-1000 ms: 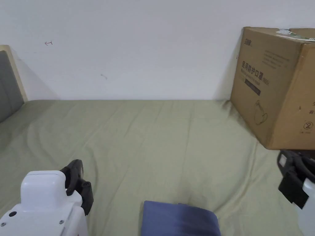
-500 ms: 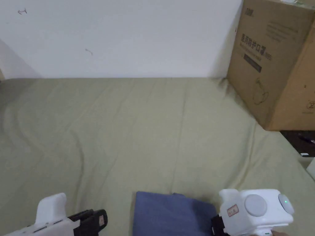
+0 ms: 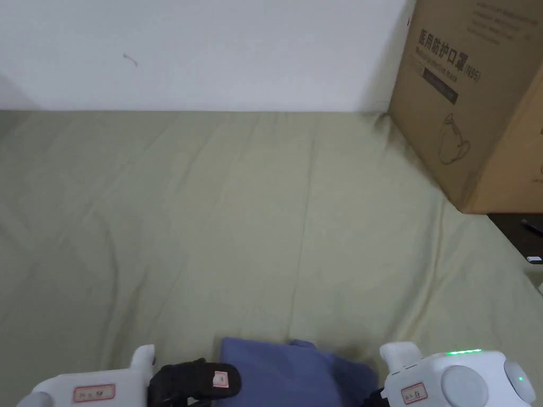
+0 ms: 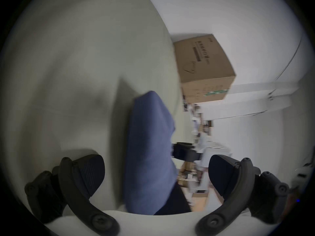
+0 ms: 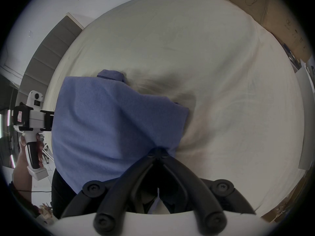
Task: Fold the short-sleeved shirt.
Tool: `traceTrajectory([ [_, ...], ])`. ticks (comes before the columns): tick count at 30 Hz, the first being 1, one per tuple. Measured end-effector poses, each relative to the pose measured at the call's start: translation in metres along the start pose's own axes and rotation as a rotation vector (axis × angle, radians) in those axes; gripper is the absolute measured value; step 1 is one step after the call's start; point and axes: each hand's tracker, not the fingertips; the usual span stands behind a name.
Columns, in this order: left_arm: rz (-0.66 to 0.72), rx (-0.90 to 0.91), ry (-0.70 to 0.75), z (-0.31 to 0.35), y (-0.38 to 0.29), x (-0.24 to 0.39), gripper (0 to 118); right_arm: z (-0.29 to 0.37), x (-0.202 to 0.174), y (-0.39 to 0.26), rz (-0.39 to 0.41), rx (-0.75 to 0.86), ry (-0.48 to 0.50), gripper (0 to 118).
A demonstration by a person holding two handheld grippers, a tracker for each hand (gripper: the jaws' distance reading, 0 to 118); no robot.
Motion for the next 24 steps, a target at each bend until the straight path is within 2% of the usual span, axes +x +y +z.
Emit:
traceTrajectory([
  [2, 0.125, -0.118, -0.072, -0.029, 0.004, -0.012, 118, 0.0, 0.001, 0.0, -0.005, 0.001, 0.009, 0],
  [4, 0.123, -0.146, -0.159, -0.05, 0.008, -0.01, 118, -0.001, 0.002, 0.0, -0.012, 0.001, 0.017, 0],
  [7, 0.084, -0.151, -0.036, -0.068, 0.008, 0.004, 118, -0.004, 0.009, -0.002, -0.063, 0.01, 0.046, 0],
  [8, 0.053, -0.158, -0.019, -0.068, 0.007, 0.009, 112, -0.004, 0.011, -0.003, -0.081, 0.014, 0.057, 0],
  [9, 0.014, -0.161, 0.017, -0.064, 0.008, 0.009, 93, -0.004, 0.013, -0.004, -0.095, 0.018, 0.069, 0],
  [10, -0.018, -0.156, 0.067, -0.059, 0.006, 0.013, 52, -0.003, 0.015, -0.004, -0.103, 0.021, 0.077, 0],
  [11, -0.063, -0.133, 0.164, -0.055, 0.005, 0.014, 25, -0.001, 0.015, -0.006, -0.102, 0.026, 0.082, 0],
  [12, -0.11, -0.114, 0.297, -0.055, -0.001, 0.014, 25, 0.002, 0.017, -0.007, -0.089, 0.039, 0.095, 0],
  [13, -0.117, -0.107, 0.325, -0.054, -0.007, 0.016, 25, 0.006, 0.017, -0.009, -0.064, 0.058, 0.113, 0],
  [14, -0.082, -0.107, 0.239, -0.052, -0.011, 0.016, 25, 0.013, 0.018, -0.012, -0.053, 0.089, 0.127, 0],
  [15, -0.079, -0.096, 0.213, -0.052, -0.011, 0.023, 25, 0.019, 0.019, -0.015, -0.06, 0.117, 0.122, 0],
  [18, -0.2, -0.065, 0.273, -0.042, -0.011, 0.038, 25, 0.037, 0.019, -0.023, -0.111, 0.171, 0.095, 0],
  [20, -0.228, -0.061, 0.291, -0.027, -0.013, 0.051, 25, 0.048, 0.017, -0.024, -0.122, 0.19, 0.101, 0],
  [22, -0.292, -0.049, 0.342, 0.0, -0.011, 0.064, 25, 0.059, 0.01, -0.024, -0.11, 0.2, 0.109, 0],
  [24, -0.351, -0.029, 0.407, 0.044, -0.007, 0.074, 25, 0.069, -0.003, -0.021, -0.062, 0.209, 0.104, 0],
])
